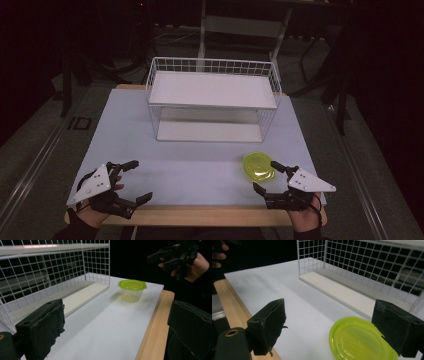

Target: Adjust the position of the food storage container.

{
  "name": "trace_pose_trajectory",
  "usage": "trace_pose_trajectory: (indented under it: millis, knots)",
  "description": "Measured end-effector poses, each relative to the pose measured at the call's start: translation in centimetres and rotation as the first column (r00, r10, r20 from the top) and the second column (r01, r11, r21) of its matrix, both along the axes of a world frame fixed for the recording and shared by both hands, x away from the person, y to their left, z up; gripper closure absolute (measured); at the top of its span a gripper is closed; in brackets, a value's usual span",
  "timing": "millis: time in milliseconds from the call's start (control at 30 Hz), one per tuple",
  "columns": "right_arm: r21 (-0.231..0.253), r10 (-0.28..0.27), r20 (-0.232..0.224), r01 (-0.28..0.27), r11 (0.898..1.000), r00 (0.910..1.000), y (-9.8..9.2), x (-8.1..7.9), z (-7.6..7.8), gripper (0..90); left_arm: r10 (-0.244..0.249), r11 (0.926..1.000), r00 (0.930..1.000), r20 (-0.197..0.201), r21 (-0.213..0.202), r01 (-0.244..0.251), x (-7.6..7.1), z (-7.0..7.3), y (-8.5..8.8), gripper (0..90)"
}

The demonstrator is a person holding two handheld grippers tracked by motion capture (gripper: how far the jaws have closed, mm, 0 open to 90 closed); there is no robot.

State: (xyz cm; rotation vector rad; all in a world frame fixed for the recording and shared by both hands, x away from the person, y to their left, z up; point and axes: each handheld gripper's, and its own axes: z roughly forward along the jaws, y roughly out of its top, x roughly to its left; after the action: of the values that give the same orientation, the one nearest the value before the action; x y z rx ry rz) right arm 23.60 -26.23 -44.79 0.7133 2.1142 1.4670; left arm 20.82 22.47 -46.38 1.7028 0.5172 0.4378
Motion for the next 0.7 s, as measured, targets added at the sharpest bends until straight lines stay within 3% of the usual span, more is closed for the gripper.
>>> trace_pose_trajectory:
  millis: [133,267,533,700]
  knots:
    - [-0.025,0.02,0.005,-0.02,0.999,0.9998,0.5,-0.3,0.1,12.9,-0.007,1.0,1.0,0.006,-0.006,0.007,-0.1,0.1,-0.1,1.7]
    - [-0.019,0.038,-0.038,-0.039,0.999,0.9985,1.2,-0.5,0.4,13.0,-0.01,0.9998,0.9999,0.005,-0.016,0.01,0.0,0.1,-0.2,1.7]
    - [0.005,0.068,0.019,-0.068,0.998,0.9975,2.0,-0.5,3.0,13.0,-0.002,0.9979,1.0,0.003,-0.064,0.002,0.0,0.3,0.2,1.7]
    - [0.011,0.065,0.019,-0.066,0.998,0.9977,2.0,0.6,3.8,13.5,0.008,0.9978,1.0,-0.006,-0.066,-0.008,0.1,0.3,0.2,1.7]
